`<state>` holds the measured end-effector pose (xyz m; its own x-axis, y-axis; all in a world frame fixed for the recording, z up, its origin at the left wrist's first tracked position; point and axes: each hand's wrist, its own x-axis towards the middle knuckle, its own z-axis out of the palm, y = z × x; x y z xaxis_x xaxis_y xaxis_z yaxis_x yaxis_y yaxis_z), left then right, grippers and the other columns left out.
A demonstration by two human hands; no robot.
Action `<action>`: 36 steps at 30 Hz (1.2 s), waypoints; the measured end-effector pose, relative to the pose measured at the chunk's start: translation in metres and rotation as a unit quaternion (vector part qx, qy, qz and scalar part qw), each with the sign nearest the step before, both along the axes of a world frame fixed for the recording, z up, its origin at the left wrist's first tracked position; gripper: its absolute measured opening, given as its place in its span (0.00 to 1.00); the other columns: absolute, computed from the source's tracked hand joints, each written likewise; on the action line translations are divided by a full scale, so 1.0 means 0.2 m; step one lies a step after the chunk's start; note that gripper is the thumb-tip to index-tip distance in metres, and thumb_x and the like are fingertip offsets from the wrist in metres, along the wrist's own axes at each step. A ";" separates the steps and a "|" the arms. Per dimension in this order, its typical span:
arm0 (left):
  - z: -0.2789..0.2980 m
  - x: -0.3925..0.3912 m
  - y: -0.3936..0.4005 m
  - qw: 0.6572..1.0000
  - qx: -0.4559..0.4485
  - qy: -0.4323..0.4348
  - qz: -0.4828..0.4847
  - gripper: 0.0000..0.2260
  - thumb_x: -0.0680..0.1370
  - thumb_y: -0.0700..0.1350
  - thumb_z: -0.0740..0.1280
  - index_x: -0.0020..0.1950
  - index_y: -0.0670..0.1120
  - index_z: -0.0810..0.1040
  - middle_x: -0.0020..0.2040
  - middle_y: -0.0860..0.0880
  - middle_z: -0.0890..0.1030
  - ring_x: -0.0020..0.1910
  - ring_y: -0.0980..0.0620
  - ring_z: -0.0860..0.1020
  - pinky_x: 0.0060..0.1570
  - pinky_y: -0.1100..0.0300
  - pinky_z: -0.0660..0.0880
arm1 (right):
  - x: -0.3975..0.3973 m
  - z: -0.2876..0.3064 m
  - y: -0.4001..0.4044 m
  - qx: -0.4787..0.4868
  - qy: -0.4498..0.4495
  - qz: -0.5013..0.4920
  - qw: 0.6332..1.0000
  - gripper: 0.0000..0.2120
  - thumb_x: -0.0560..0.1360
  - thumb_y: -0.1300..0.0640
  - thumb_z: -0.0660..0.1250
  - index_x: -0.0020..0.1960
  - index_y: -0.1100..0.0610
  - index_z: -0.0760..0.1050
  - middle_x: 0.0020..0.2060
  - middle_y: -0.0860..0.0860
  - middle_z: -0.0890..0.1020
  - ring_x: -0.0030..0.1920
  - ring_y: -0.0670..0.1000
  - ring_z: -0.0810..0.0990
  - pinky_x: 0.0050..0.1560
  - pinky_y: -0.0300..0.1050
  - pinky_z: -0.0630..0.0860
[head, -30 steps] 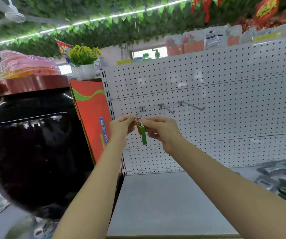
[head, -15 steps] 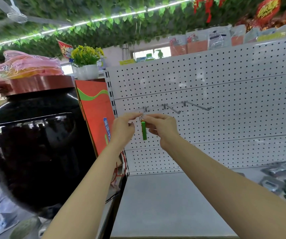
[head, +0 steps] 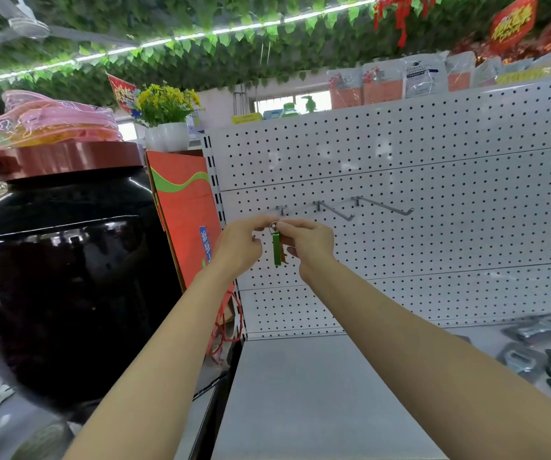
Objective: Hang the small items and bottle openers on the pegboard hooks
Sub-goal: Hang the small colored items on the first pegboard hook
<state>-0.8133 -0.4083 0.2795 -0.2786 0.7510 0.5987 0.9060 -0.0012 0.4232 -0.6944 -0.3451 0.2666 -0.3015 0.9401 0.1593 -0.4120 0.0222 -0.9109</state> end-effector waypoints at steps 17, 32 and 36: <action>-0.27 0.03 -0.03 0.983 -0.128 0.045 0.121 0.22 0.83 0.55 0.57 0.76 0.50 0.67 0.71 0.49 0.74 0.69 0.44 0.72 0.64 0.45 0.68 | 0.13 -0.21 0.12 0.249 -0.237 -0.142 0.928 0.11 0.74 0.51 0.68 0.56 0.51 0.80 0.49 0.45 0.84 0.51 0.44 0.81 0.53 0.45 0.78; -0.58 0.94 0.32 0.973 -0.116 0.189 0.055 0.25 0.82 0.59 0.56 0.72 0.46 0.71 0.68 0.46 0.77 0.68 0.44 0.72 0.66 0.49 0.66 | 1.23 -0.55 0.49 0.383 -0.478 -0.260 0.746 0.19 0.76 0.49 0.67 0.65 0.55 0.75 0.60 0.51 0.81 0.58 0.54 0.79 0.63 0.50 0.65; -0.60 1.31 0.52 0.978 -0.104 0.182 0.011 0.25 0.82 0.59 0.57 0.73 0.46 0.70 0.68 0.45 0.76 0.68 0.44 0.72 0.67 0.48 0.67 | 1.58 -0.59 0.58 0.383 -0.514 -0.284 0.713 0.20 0.76 0.48 0.67 0.65 0.55 0.75 0.60 0.52 0.81 0.57 0.55 0.79 0.62 0.51 0.66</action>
<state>-0.5516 -0.3038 0.1604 -0.0926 0.8635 0.4957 0.9955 0.0713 0.0617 -0.3776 -0.2291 0.1488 -0.2335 0.7133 0.6609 0.7381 0.5725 -0.3571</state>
